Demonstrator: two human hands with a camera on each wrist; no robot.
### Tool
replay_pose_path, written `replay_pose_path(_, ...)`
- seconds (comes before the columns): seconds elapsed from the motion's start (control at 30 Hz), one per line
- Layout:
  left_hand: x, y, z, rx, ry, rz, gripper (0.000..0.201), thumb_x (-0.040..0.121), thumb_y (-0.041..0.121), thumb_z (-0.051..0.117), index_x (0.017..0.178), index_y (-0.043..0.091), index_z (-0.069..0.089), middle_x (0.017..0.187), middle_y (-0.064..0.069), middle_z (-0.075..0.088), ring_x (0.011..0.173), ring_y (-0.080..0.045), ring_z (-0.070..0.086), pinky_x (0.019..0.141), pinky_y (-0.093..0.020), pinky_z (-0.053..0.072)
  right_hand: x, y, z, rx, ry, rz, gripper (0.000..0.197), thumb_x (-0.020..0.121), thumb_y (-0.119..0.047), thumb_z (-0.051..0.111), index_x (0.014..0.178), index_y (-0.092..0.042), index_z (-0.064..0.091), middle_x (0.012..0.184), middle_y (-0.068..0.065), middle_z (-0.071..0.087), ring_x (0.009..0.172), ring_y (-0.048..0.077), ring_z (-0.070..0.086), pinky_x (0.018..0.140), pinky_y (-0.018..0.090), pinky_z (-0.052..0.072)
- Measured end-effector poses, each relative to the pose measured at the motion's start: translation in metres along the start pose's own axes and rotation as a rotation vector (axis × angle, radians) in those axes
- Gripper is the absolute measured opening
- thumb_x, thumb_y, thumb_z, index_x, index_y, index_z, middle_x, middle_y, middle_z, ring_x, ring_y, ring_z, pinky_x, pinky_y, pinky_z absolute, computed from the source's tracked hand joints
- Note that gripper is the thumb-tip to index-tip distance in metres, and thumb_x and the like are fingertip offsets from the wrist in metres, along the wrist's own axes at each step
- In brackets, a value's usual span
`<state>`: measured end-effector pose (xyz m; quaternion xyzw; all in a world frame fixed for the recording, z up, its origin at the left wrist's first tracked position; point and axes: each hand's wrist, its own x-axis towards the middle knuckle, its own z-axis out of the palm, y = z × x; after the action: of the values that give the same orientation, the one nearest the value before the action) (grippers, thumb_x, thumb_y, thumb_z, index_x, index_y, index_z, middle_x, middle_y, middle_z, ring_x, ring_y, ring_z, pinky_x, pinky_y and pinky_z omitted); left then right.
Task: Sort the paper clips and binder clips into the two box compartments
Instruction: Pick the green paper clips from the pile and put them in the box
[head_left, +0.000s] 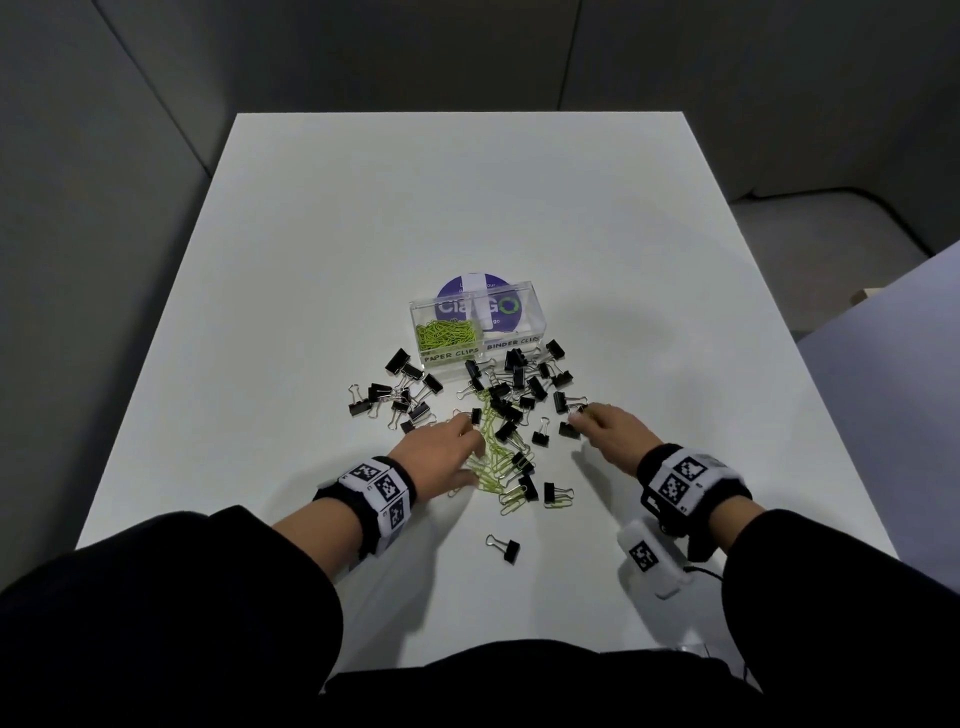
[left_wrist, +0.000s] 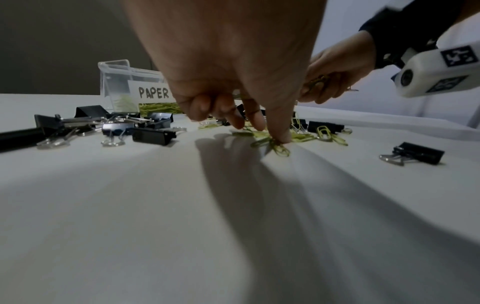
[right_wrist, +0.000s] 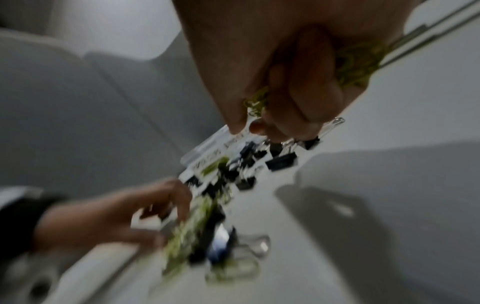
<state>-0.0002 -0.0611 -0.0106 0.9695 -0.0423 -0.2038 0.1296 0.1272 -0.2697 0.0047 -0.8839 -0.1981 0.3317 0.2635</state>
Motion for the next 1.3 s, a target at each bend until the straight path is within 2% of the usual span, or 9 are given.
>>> replay_pose_path(0.13,0.002,0.001,0.0,0.006,0.02,0.012,0.038,0.09,0.038,0.054,0.119,0.014,0.05,0.123,-0.005,0.046,0.098,-0.023,0.055,0.072,-0.031,0.042,-0.01,-0.005,0.014,-0.449,-0.117,-0.112,0.031,0.099,-0.034,0.033,0.102,-0.009,0.051,0.097,0.011,0.063,0.088,0.026,0.058,0.073,0.032,0.04)
replay_pose_path(0.3,-0.002,0.002,0.002,0.008,0.03,0.043,0.04,0.088,0.038,0.056,0.123,0.02,0.049,0.123,-0.004,0.048,0.098,-0.023,0.056,0.07,-0.028,0.038,-0.008,-0.018,0.029,-0.544,-0.053,-0.154,0.035,0.097,-0.041,0.033,0.114,-0.012,0.046,0.103,0.01,0.066,0.092,0.028,0.061,0.072,0.033,0.044)
replay_pose_path(0.53,-0.006,-0.003,0.004,0.027,0.012,0.001,0.028,0.094,0.033,0.047,0.116,0.017,0.055,0.122,-0.006,0.049,0.101,-0.025,0.054,0.075,-0.032,0.041,0.003,-0.029,0.043,-0.583,-0.156,-0.14,0.034,0.095,-0.041,0.042,0.107,-0.009,0.045,0.101,0.013,0.064,0.093,0.03,0.059,0.071,0.035,0.044)
replay_pose_path(0.67,-0.009,-0.007,0.005,-0.008,0.061,0.012,0.028,0.096,0.031,0.045,0.113,0.013,0.058,0.124,-0.006,0.048,0.101,-0.024,0.054,0.076,-0.03,0.041,0.003,-0.026,0.036,-0.314,-0.157,-0.122,0.023,0.095,-0.034,0.044,0.092,-0.011,0.047,0.082,0.005,0.055,0.076,0.022,0.051,0.062,0.028,0.039)
replay_pose_path(0.77,-0.01,-0.01,0.002,-0.056,0.159,0.026,0.028,0.096,0.032,0.045,0.109,0.011,0.059,0.118,-0.005,0.053,0.1,-0.022,0.055,0.076,-0.029,0.042,0.0,-0.024,0.026,-0.129,-0.057,-0.134,0.02,0.093,-0.024,0.047,0.076,-0.014,0.042,0.07,0.001,0.047,0.07,0.019,0.045,0.055,0.024,0.032)
replay_pose_path(0.93,-0.006,-0.011,-0.011,-0.168,0.2,-0.082,0.025,0.099,0.033,0.035,0.101,0.014,0.051,0.088,0.001,0.052,0.083,-0.016,0.048,0.069,-0.026,0.038,0.0,-0.027,0.014,0.055,0.026,-0.093,0.016,0.084,-0.016,0.058,0.073,-0.007,0.049,0.076,0.015,0.055,0.064,0.02,0.042,0.055,0.028,0.031)
replay_pose_path(1.03,-0.003,-0.011,-0.017,-0.179,0.209,-0.127,0.029,0.099,0.035,0.032,0.104,0.014,0.051,0.09,-0.004,0.055,0.085,-0.017,0.045,0.072,-0.03,0.038,0.001,-0.032,0.017,0.141,-0.016,-0.102,0.025,0.081,-0.007,0.057,0.067,-0.016,0.038,0.072,0.014,0.059,0.055,0.015,0.045,0.055,0.025,0.035)
replay_pose_path(1.2,-0.002,-0.01,-0.022,-0.349,0.202,-0.166,0.027,0.099,0.031,0.033,0.108,0.011,0.049,0.095,-0.011,0.06,0.083,-0.023,0.052,0.072,-0.032,0.039,0.002,-0.045,0.031,-0.109,-0.099,-0.191,0.014,0.095,-0.023,0.045,0.085,-0.018,0.036,0.071,-0.003,0.049,0.062,0.015,0.046,0.054,0.024,0.035)
replay_pose_path(1.3,-0.003,-0.01,-0.025,-0.418,0.155,-0.2,0.027,0.1,0.029,0.031,0.11,0.009,0.047,0.088,-0.011,0.061,0.07,-0.022,0.051,0.067,-0.03,0.038,0.001,-0.054,0.038,-0.362,-0.122,-0.243,0.017,0.096,-0.032,0.041,0.097,-0.016,0.039,0.08,0.006,0.058,0.069,0.023,0.052,0.061,0.029,0.038)
